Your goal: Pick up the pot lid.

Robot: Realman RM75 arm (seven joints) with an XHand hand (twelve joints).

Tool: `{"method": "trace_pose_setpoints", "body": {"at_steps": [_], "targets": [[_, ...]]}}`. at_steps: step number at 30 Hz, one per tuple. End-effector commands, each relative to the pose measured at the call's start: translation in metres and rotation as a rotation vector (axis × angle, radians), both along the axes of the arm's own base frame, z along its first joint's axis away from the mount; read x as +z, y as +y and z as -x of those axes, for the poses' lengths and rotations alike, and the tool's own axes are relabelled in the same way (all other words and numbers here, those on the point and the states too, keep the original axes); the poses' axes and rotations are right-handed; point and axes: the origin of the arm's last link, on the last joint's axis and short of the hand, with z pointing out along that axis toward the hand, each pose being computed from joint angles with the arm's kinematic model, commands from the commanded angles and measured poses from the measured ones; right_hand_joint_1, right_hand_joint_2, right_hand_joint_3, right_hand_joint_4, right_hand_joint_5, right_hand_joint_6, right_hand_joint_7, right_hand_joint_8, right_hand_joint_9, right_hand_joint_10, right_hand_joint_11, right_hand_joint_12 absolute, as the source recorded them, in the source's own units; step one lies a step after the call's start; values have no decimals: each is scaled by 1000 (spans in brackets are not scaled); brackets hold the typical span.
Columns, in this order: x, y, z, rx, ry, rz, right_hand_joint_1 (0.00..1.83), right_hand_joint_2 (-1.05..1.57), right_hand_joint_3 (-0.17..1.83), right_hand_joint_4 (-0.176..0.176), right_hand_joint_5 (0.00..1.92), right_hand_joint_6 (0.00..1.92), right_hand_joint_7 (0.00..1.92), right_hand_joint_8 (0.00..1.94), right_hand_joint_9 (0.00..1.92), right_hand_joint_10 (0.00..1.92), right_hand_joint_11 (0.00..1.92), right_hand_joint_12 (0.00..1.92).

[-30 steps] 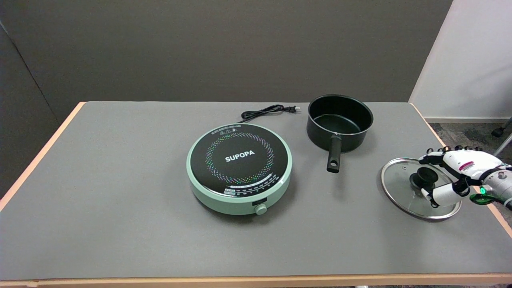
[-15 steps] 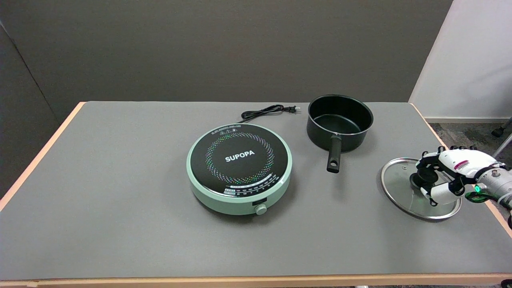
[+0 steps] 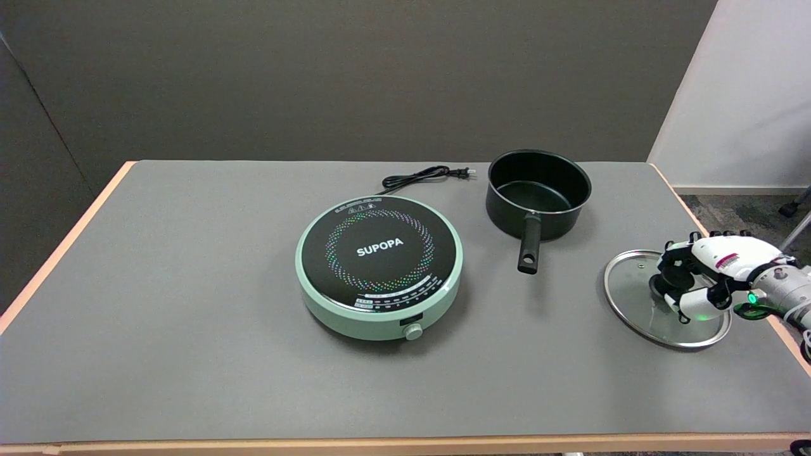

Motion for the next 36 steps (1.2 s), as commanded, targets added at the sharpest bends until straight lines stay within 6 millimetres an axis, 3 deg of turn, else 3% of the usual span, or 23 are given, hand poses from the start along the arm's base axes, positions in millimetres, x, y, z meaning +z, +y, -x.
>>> {"method": "trace_pose_setpoints", "body": {"at_steps": [1, 3, 4, 5, 6, 8, 10, 11, 13, 16, 18, 23, 36], "targets": [[0, -8, 2, -21, 46, -30, 838, 795, 745, 130, 637, 672, 715, 636, 622, 821, 400, 533], [0, -9, 2, -24, 55, -35, 858, 812, 747, 141, 618, 795, 706, 773, 587, 1023, 429, 584], [0, -9, 2, -25, 57, -38, 856, 1097, 344, 169, 647, 1334, 699, 838, 595, 1077, 429, 656], [1, -10, 3, -26, 59, -38, 850, 1177, 237, 176, 649, 1484, 702, 886, 605, 1125, 441, 709], [1, -10, 3, -27, 59, -39, 846, 1178, 243, 176, 642, 1497, 705, 927, 613, 1169, 459, 762], [1, -11, 3, -27, 59, -43, 1131, 1206, 133, 2, 622, 1497, 781, 1343, 670, 1163, 470, 895], [1, -11, 4, -28, 59, -43, 1123, 1201, 166, 3, 601, 1539, 773, 1371, 672, 1259, 426, 1034], [1, -11, 4, -29, 58, -44, 1126, 1194, 173, 2, 606, 1543, 784, 1349, 682, 1278, 376, 1275], [1, -11, 4, -28, 59, -44, 1135, 1193, 162, -6, 611, 1554, 800, 1317, 712, 1272, 288, 1567], [1, -11, 4, -26, 56, -43, 1127, 1263, 59, -21, 560, 1611, 777, 1334, 736, 1249, 190, 1735], [1, -11, 4, -27, 55, -44, 1139, 1193, 182, -30, 575, 1609, 798, 1314, 743, 1325, 87, 1883], [-1, -13, 2, -19, 52, -50, 1145, 1199, 157, -46, 579, 1607, 819, 1284, 774, 1335, 80, 1889], [-4, -27, -11, 24, 66, -87, 1179, 1197, 77, -79, 621, 1538, 904, 1143, 868, 1293, 280, 1921]]}}
